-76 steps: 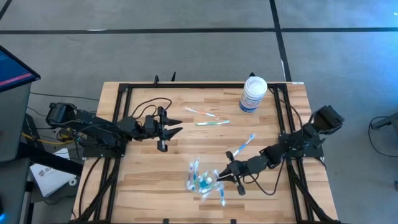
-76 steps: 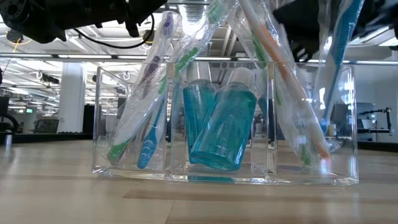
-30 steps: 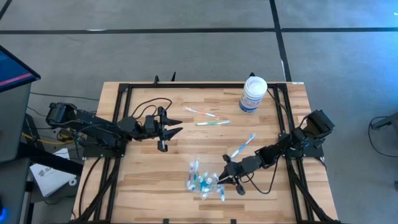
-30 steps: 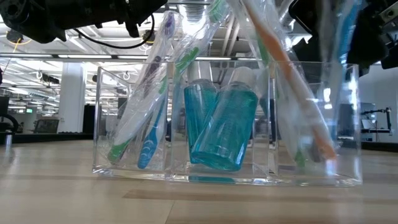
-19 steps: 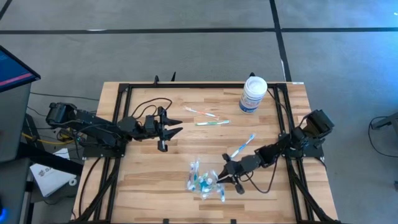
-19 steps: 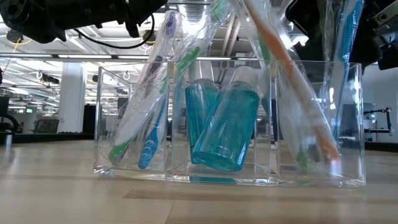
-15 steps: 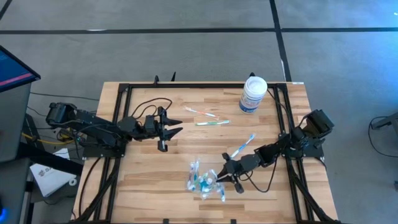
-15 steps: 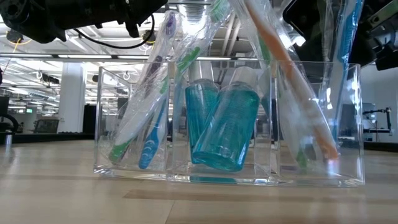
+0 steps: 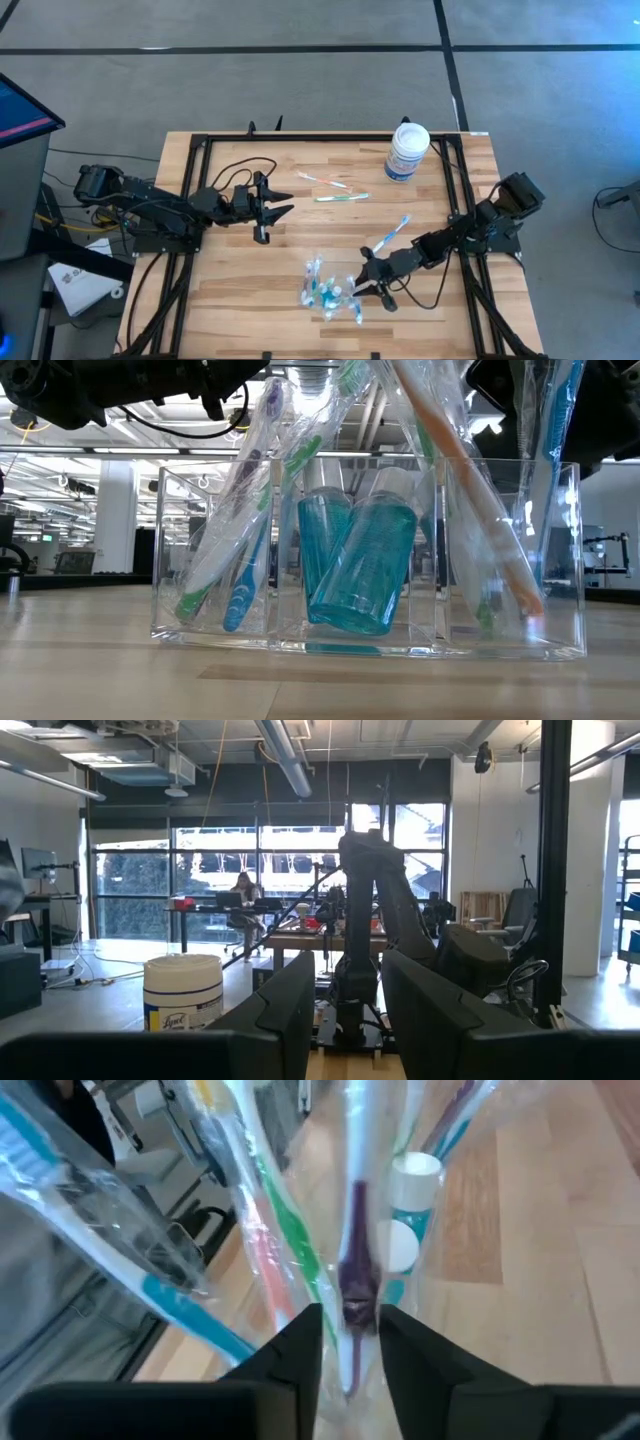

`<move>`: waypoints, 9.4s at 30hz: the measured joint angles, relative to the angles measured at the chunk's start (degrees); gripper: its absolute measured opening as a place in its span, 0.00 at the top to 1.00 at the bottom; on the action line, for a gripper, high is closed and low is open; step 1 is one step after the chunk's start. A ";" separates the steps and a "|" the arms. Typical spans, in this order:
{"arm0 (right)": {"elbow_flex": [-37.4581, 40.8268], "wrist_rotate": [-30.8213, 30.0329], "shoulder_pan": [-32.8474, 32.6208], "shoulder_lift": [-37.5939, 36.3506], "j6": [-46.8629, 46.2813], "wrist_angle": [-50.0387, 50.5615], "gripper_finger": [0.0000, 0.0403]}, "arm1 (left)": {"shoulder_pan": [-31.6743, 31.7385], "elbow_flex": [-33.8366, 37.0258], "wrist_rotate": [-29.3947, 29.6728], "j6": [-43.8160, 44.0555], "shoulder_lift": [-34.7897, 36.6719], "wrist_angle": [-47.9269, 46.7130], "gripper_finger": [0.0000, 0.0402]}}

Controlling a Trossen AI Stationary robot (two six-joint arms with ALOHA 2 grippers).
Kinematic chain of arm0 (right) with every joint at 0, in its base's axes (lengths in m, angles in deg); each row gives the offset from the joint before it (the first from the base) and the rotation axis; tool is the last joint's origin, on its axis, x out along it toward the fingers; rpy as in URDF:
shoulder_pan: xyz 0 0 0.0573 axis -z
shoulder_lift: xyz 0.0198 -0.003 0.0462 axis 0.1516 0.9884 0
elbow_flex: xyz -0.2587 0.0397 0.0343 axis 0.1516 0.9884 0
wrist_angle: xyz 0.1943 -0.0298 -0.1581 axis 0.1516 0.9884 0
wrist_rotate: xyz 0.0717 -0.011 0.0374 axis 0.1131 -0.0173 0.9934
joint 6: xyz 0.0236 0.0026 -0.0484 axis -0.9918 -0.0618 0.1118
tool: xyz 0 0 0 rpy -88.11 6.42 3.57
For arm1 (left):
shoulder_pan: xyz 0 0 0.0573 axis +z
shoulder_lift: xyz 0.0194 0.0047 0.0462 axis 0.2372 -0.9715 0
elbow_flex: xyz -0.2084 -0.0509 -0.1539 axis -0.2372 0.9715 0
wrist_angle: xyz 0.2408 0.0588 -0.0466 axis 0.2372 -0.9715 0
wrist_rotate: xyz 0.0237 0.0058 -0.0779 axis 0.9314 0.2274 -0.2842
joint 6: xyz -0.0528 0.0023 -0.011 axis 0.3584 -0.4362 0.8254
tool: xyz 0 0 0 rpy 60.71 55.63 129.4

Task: Pick & Place toothbrushing station
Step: Put the purple toothbrush into the transparent organizer, then put the green toothbrush into the transparent organizer

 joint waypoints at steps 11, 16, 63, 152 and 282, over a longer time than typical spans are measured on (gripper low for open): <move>-0.04 0.01 1.65 -0.66 -3.06 4.19 0.62 | 0.00 0.00 0.00 0.00 0.00 0.00 0.72; -0.05 -0.01 1.68 -5.53 -2.11 7.92 0.66 | 0.00 0.00 0.01 0.00 0.00 -0.06 0.72; -0.11 -14.49 33.22 -14.02 1.85 44.61 0.74 | 0.11 0.00 0.02 -0.02 -0.02 -0.28 0.72; -16.32 -22.59 36.33 3.23 18.60 56.04 1.00 | 0.48 0.00 1.20 -0.20 -0.02 -2.58 0.72; -60.13 -44.73 10.19 0.46 36.00 79.89 1.00 | 7.50 -16.11 -17.73 16.38 -20.50 -7.43 0.96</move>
